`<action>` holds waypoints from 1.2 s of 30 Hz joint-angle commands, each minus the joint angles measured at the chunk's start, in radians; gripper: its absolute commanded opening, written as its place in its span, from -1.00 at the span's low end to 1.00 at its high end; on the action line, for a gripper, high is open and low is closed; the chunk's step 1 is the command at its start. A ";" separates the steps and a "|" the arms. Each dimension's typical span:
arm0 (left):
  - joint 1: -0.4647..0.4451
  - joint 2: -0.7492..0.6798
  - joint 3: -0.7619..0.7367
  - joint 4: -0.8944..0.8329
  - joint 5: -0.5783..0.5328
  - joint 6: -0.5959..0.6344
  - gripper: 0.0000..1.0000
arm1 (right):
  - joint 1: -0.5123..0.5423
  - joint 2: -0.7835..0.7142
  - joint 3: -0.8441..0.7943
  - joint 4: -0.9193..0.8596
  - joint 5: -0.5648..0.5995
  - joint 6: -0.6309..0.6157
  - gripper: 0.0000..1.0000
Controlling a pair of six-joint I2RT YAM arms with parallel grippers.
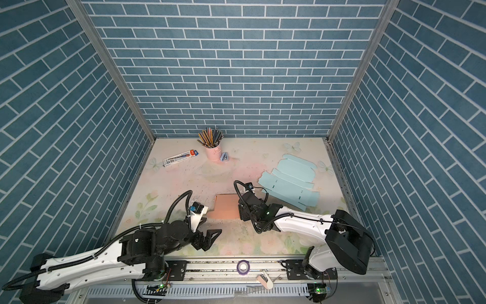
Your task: Fold the paper box
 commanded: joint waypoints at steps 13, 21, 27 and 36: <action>0.505 0.347 0.039 0.217 0.340 0.100 0.89 | -0.003 0.017 -0.049 0.020 -0.012 0.035 0.36; 0.593 0.481 -0.038 0.346 0.390 0.114 0.70 | -0.003 0.007 -0.055 0.023 -0.015 0.034 0.33; 0.611 0.593 -0.067 0.454 0.408 0.114 0.50 | -0.003 0.026 -0.049 0.024 -0.026 0.035 0.31; 0.612 0.671 -0.112 0.523 0.413 0.110 0.18 | -0.003 0.015 -0.057 0.022 -0.033 0.040 0.29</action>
